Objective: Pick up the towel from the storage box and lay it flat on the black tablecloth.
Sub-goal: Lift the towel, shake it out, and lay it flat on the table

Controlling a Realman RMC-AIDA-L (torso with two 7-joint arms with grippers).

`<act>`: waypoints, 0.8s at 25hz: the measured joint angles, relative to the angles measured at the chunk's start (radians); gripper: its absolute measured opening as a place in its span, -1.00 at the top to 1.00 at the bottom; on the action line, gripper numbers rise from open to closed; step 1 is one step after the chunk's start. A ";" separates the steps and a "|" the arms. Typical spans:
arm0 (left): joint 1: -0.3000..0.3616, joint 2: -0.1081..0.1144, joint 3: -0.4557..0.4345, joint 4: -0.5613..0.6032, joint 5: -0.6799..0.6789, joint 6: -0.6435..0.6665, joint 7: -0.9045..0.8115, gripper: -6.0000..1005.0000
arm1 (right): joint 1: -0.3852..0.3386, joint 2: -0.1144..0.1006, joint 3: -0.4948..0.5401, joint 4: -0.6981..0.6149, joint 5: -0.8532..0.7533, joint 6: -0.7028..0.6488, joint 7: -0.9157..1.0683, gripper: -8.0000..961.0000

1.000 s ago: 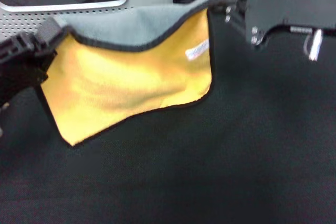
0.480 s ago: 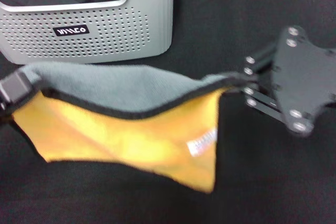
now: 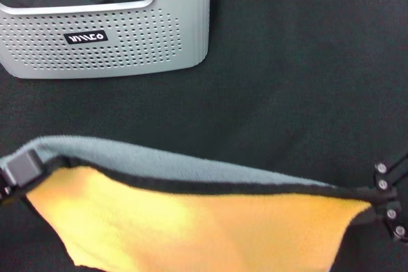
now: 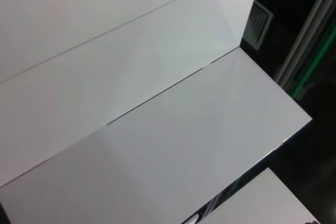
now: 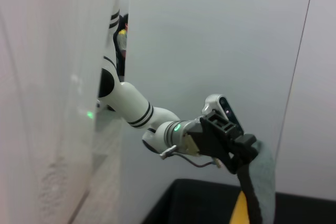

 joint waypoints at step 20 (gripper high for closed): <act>-0.414 -0.052 0.001 -0.569 0.110 -0.333 0.158 0.82 | 0.092 -0.010 0.001 0.729 -0.173 0.282 -0.349 0.86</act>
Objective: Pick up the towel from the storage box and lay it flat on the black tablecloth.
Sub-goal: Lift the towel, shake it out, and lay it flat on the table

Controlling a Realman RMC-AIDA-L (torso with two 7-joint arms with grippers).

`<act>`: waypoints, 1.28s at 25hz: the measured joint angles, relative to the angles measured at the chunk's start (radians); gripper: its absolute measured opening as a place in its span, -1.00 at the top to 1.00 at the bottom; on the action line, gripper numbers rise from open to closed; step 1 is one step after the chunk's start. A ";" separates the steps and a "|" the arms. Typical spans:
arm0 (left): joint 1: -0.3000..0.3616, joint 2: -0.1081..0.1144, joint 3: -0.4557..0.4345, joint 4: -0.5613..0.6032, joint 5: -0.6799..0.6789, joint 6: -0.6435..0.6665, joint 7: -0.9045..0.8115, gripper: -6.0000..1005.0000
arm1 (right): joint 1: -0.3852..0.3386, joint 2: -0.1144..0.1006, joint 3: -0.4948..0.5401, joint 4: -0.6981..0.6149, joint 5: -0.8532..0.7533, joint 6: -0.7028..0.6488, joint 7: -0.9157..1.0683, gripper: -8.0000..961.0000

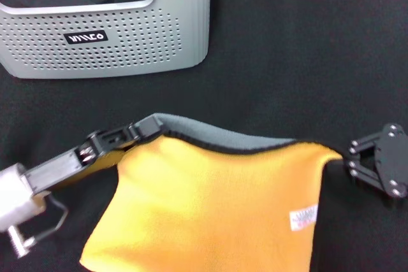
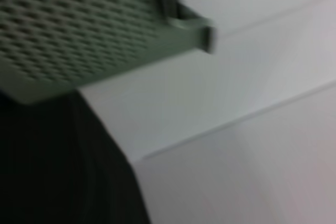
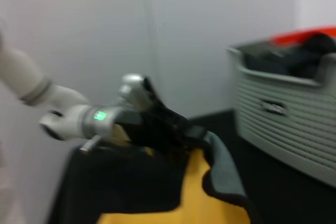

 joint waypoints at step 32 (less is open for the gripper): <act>-0.093 -0.111 -0.143 0.006 -0.095 -0.522 -0.072 0.79 | 0.372 0.010 -0.056 0.566 0.050 0.648 -0.150 0.85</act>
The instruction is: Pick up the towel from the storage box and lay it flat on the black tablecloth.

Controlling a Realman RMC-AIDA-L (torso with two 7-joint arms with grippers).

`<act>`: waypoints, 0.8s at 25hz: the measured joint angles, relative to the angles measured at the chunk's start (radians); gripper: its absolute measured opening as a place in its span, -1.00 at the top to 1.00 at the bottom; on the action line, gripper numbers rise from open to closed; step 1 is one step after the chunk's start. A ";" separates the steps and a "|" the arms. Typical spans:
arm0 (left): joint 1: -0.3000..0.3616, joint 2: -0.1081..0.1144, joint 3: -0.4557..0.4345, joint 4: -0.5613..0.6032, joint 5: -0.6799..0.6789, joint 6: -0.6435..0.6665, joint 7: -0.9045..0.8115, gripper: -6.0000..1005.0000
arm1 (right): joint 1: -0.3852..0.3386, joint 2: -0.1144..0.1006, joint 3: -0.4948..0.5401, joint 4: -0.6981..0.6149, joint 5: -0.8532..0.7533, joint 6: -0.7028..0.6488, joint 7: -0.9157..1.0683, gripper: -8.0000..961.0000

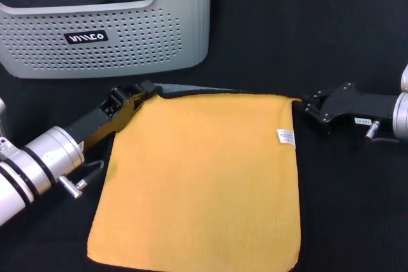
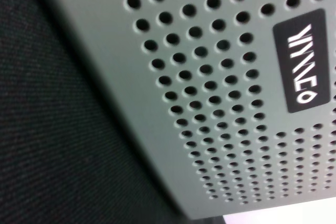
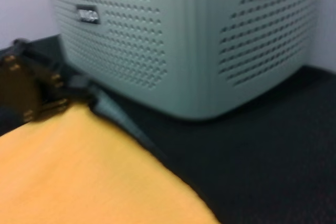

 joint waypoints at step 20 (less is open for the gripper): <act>0.080 0.047 -0.002 0.019 -0.045 0.211 0.019 -0.20 | -0.158 -0.004 -0.006 -0.106 0.251 -0.101 -0.165 -0.15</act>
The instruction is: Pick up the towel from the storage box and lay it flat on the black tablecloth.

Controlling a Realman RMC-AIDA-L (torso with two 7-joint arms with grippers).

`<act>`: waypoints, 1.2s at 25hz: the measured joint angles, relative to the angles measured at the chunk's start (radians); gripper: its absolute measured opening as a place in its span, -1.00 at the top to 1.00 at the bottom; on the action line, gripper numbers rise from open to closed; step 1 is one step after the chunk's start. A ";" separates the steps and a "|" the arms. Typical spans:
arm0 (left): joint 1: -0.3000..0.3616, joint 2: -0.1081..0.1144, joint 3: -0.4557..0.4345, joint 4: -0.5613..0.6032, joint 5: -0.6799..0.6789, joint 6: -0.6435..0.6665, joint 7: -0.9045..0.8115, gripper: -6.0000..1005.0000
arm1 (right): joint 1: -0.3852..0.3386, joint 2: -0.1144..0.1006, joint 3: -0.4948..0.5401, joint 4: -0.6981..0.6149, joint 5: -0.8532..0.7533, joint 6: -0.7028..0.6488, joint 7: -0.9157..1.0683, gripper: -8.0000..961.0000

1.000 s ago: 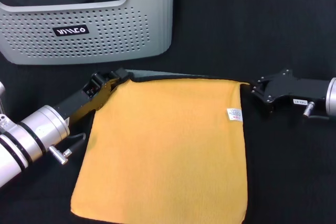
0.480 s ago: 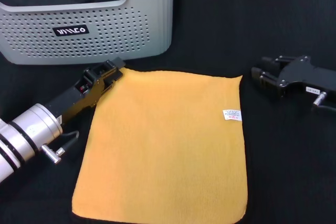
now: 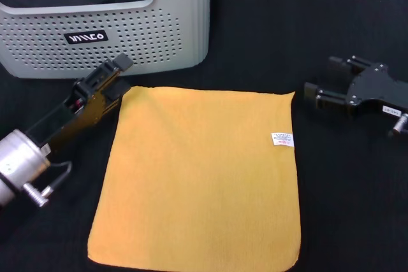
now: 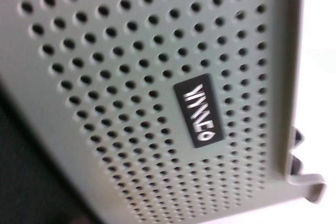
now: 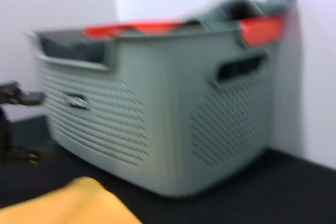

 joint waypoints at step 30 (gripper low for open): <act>0.011 -0.009 0.014 0.294 0.495 0.508 0.843 -0.75 | -0.021 -0.086 0.070 -0.206 -0.126 -0.924 0.228 -0.72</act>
